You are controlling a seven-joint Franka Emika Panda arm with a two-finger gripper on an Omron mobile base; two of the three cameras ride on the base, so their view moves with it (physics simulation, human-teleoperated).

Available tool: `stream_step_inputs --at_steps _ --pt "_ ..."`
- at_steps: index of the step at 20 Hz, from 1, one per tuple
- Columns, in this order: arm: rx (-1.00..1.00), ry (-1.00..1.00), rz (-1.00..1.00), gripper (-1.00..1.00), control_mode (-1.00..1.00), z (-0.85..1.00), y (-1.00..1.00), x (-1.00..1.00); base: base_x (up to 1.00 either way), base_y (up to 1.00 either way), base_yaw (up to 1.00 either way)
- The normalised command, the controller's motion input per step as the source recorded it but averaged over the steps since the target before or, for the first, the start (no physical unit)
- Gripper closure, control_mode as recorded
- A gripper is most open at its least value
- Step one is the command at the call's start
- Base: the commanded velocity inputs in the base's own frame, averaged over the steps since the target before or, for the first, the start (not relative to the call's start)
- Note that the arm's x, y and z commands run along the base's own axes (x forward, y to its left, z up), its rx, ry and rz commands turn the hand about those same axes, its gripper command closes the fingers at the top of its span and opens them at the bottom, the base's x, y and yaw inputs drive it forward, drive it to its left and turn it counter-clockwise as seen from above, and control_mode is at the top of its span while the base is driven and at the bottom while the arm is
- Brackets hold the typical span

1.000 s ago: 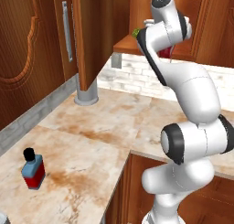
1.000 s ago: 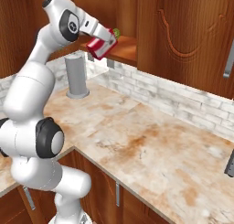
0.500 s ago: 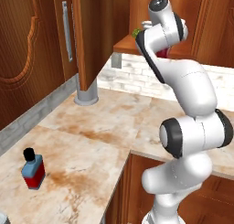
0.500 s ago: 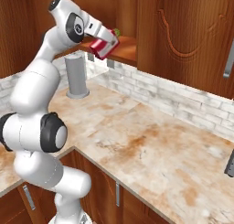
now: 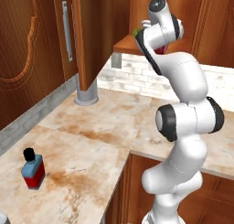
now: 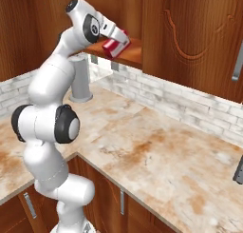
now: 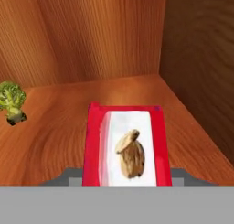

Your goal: Pick the canned food and boxed food from the counter and place them in the cabinets closest to them.

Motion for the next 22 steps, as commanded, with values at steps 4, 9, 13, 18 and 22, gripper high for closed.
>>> stream_step_inputs --at_steps 4,9,13,18,22 --pt "0.05 0.00 0.00 1.00 -1.00 0.00 -0.21 0.69 0.00 0.00 0.00" --pt "0.05 0.00 0.00 1.00 -1.00 0.00 -0.18 0.72 0.00 0.00 0.00" --pt "0.05 0.00 0.00 1.00 -1.00 0.00 -0.15 0.70 0.00 0.00 0.00" --pt "0.02 0.01 -0.01 -1.00 -1.00 0.00 -0.10 0.40 0.00 0.00 0.00" --pt "0.00 0.00 0.00 -1.00 -1.00 0.00 -0.02 0.00 0.00 0.00 0.00"
